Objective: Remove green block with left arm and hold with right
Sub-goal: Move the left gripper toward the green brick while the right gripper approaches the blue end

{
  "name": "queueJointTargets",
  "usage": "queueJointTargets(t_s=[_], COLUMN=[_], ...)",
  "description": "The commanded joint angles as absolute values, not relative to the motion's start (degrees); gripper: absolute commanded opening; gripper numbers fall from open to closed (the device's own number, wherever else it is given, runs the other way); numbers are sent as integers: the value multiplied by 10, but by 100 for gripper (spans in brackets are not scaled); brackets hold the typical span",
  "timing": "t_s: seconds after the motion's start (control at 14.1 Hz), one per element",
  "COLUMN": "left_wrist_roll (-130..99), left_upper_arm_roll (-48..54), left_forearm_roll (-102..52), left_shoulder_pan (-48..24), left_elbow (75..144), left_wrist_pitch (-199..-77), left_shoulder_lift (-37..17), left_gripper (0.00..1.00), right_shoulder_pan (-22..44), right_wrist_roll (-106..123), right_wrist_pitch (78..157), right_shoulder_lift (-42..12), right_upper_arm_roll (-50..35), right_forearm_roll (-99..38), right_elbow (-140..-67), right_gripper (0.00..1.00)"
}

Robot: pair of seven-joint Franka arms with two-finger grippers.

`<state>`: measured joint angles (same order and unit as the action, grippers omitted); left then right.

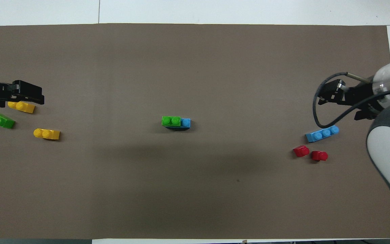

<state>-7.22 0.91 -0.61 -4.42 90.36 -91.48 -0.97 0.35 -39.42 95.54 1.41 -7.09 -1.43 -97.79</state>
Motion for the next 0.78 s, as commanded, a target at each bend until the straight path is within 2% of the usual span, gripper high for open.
queueJointTargets(t_s=[0.0, 0.21, 0.43, 0.71], left_wrist_roll=[-172, -329, -519, -764], left_upper_arm_roll=[8, 9, 10, 10], left_forearm_roll=[-14, -15, -15, -15], left_shoulder_pan=[-71, -105, -143, -198], left_elbow=[968, 1013, 1040, 1065], left_wrist_pitch=[-964, -1004, -1043, -1098], left_shoulder_lift=[30, 47, 53, 45], left_gripper=[100, 100, 100, 100], right_shoulder_pan=[18, 26, 35, 84], right_wrist_roll=[-568, -739, -803, -881], right_wrist_pitch=[984, 1019, 1055, 1155], right_shoulder_lift=[2, -26, -46, -73], right_upper_arm_roll=[-72, -72, -72, -72], right_forearm_roll=[-68, -174, -230, -282], right_elbow=[-992, -1005, -1024, -1063], right_gripper=[95, 93, 92, 92])
